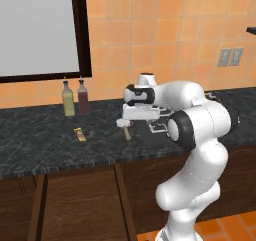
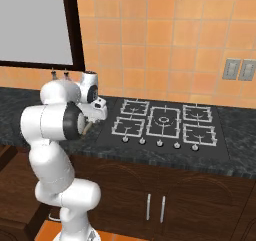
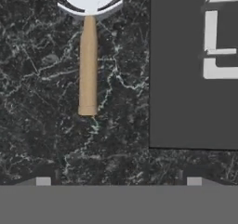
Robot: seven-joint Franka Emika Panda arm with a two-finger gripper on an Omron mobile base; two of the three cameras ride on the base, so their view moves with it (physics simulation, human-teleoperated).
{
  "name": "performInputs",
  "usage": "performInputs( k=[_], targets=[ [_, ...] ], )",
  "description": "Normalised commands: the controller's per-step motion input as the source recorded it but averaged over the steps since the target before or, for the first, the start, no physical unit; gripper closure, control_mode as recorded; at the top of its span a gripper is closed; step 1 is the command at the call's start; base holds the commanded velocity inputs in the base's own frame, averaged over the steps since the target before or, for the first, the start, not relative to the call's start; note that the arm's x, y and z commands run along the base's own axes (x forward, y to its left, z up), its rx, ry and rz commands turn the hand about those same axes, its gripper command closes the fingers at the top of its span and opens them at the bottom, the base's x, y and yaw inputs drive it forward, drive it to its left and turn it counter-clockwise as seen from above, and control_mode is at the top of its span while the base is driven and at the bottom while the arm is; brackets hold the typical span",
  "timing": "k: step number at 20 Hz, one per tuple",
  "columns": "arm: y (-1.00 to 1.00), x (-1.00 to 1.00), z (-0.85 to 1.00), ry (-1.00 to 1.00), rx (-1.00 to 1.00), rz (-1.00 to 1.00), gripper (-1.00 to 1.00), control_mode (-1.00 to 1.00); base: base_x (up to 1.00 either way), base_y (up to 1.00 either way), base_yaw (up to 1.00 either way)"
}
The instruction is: Pick the pizza cutter from the drawer and place it on the counter.
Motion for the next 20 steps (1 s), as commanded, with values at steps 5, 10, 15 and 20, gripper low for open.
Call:
performInputs(
  k=[5, 10, 15, 20],
  targets=[
    [-0.14, -1.0, 0.78, 0.0, -0.02, 0.0, -1.0, -1.0, 0.0, 0.0, 0.0],
    [0.01, -1.0, 1.0, 0.0, 0.0, 0.0, -1.0, -1.0, 0.0, 0.0, 0.0],
    [0.0, -1.0, 0.86, -0.1, 0.0, 0.0, -1.0, -1.0, 0.0, 0.0, 0.0],
    [-0.16, -1.0, 0.69, -0.2, 0.0, 0.0, -1.0, -1.0, 0.0, 0.0, 0.0]
  ],
)
